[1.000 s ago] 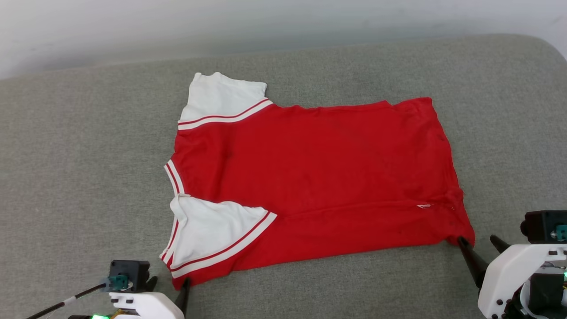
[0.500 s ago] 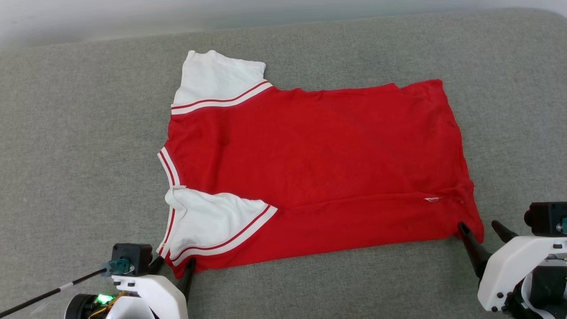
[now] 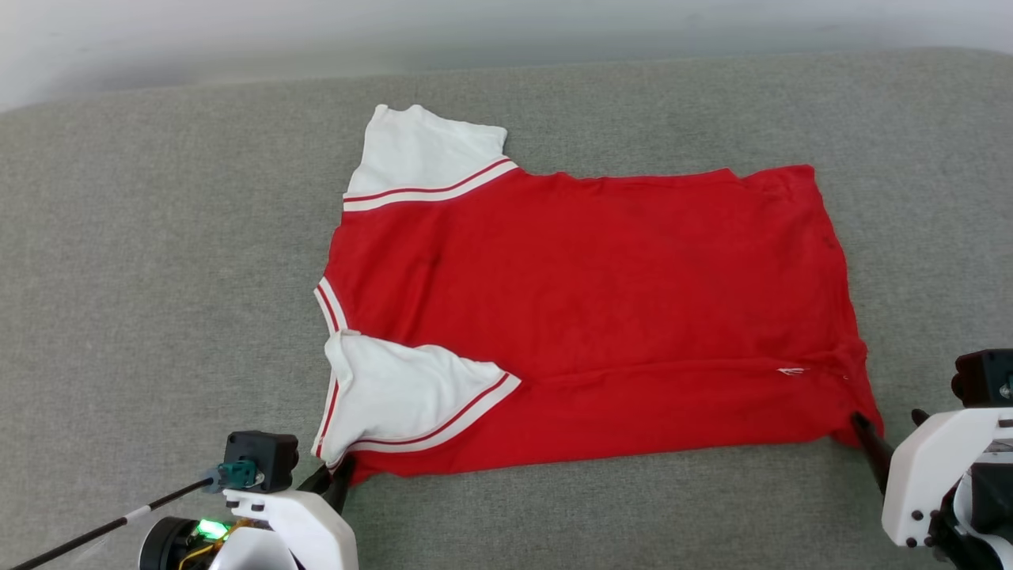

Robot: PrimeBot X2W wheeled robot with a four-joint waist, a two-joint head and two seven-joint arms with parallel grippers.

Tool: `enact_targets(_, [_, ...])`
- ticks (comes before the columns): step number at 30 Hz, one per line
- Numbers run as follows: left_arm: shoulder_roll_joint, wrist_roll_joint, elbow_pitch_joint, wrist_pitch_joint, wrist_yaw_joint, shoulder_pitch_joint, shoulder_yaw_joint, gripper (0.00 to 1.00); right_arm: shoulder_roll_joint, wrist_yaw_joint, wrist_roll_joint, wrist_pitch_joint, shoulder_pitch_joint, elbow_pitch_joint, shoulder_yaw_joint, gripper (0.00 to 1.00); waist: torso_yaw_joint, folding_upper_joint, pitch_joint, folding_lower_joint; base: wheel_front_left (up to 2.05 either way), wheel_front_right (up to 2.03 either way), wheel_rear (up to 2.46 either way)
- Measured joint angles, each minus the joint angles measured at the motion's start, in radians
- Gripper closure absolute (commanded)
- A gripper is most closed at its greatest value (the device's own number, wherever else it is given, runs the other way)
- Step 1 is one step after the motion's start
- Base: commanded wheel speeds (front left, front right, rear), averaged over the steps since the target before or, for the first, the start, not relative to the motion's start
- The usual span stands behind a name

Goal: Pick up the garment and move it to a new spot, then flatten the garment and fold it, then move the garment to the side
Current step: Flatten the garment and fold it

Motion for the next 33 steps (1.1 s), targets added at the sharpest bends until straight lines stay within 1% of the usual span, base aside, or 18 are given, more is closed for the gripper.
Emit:
enact_targets(5, [0.014, 0.012, -0.081, -0.001, 0.009, -0.001, 0.007, 1.00, -0.005, 0.000, -0.032, 0.011, -0.039, 0.073, -0.025, 0.00, 0.023, 0.0000, 0.015, 0.0000, 0.00, 0.00, 0.00])
enact_targets(10, [0.034, 0.026, -0.128, 0.001, 0.023, -0.006, 0.010, 1.00, 0.003, 0.000, -0.052, 0.017, -0.058, 0.145, -0.030, 0.00, 0.047, 0.0000, 0.037, 0.0000, 0.00, 0.00, 0.00])
enact_targets(16, [0.036, 0.032, -0.149, 0.011, 0.026, -0.010, 0.003, 1.00, 0.008, -0.002, -0.022, 0.032, -0.071, 0.179, -0.019, 0.00, 0.066, 0.0000, 0.062, 0.0000, 0.00, 0.00, 0.00])
enact_targets(17, [0.036, 0.032, -0.149, 0.017, 0.026, -0.010, 0.001, 1.00, 0.008, -0.003, -0.016, 0.033, -0.071, 0.181, -0.019, 0.03, 0.067, 0.0000, 0.066, 0.0000, 0.00, 0.00, 0.00])
enact_targets(18, [0.037, 0.032, -0.149, 0.019, 0.026, -0.010, -0.002, 1.00, 0.008, -0.003, -0.010, 0.033, -0.073, 0.185, -0.019, 0.51, 0.068, 0.0000, 0.069, 0.0000, 0.00, 0.00, 0.00])
enact_targets(19, [0.037, 0.032, -0.149, 0.020, 0.025, -0.010, -0.004, 1.00, 0.007, -0.003, -0.007, 0.033, -0.075, 0.188, -0.019, 0.72, 0.069, 0.0000, 0.072, 0.0000, 0.00, 0.00, 0.00])
enact_targets(20, [0.038, 0.032, -0.148, 0.024, 0.023, -0.011, -0.006, 1.00, 0.007, -0.003, -0.006, 0.031, -0.077, 0.191, -0.018, 1.00, 0.069, 0.0000, 0.073, 0.0000, 0.00, 0.00, 0.00])
enact_targets(24, [0.052, 0.020, -0.141, 0.027, 0.011, -0.010, -0.003, 1.00, 0.001, -0.002, -0.006, 0.011, -0.086, 0.209, 0.005, 1.00, 0.064, 0.0000, 0.064, 0.0000, 0.00, 0.00, 0.00])
enact_targets(27, [0.085, 0.012, -0.133, 0.030, -0.003, -0.005, 0.007, 1.00, -0.001, -0.001, 0.003, 0.002, -0.083, 0.208, 0.011, 1.00, 0.058, 0.0000, 0.046, 0.0000, 0.00, 0.00, 0.00])
enact_targets(30, [0.119, 0.008, -0.130, 0.045, -0.009, 0.016, 0.006, 1.00, -0.007, -0.001, 0.010, 0.007, -0.068, 0.187, 0.018, 1.00, 0.046, 0.0000, 0.023, 0.0000, 0.00, 0.00, 0.00])
enact_targets(33, [0.134, -0.004, -0.134, 0.051, -0.006, 0.044, 0.007, 1.00, -0.018, 0.000, 0.014, 0.017, -0.044, 0.148, 0.019, 1.00, 0.033, 0.0000, -0.005, 0.0000, 0.00, 0.00, 0.00])
